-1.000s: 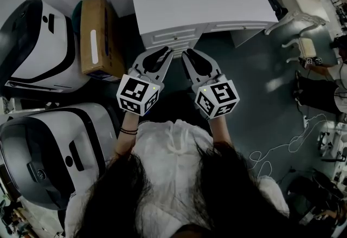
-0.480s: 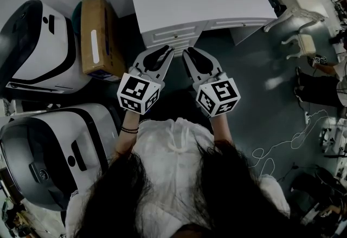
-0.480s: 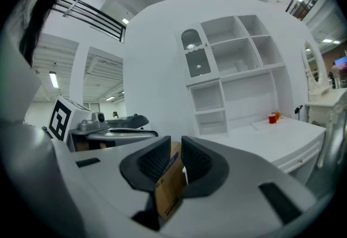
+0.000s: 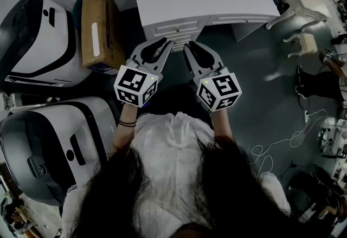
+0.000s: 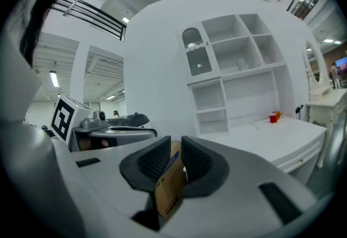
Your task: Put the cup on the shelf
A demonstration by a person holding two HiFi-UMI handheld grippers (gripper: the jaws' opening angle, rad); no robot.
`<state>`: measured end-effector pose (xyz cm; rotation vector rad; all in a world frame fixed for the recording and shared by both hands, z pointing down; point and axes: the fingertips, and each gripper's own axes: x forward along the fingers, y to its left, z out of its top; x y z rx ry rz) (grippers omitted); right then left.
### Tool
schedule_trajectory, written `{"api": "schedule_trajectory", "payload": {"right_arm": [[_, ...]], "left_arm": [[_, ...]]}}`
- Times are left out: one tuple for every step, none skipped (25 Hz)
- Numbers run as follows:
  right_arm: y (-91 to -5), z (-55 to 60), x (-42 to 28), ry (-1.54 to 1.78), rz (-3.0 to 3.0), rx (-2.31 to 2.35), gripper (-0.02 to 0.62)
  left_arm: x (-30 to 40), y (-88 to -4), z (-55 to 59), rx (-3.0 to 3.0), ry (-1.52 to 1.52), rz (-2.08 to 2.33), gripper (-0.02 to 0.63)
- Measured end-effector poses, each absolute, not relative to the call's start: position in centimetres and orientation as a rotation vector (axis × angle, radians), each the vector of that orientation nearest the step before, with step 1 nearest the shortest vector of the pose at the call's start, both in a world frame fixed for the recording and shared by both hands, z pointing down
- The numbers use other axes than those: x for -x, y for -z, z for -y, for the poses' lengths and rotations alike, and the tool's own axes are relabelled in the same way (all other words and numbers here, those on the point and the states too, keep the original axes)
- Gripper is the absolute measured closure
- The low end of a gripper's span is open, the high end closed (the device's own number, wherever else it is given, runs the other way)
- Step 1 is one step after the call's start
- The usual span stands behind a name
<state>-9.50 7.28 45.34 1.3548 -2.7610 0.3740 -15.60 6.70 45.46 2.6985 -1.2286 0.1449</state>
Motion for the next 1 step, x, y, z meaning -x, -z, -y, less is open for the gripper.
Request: {"api": "schedule_trajectory", "payload": {"right_arm": [[-45.33, -7.21, 9.56, -0.371, 2.762, -1.355, 0.523]], "left_arm": [[15.79, -45.42, -6.55, -2.699, -0.143, 1.234, 0.549]]}}
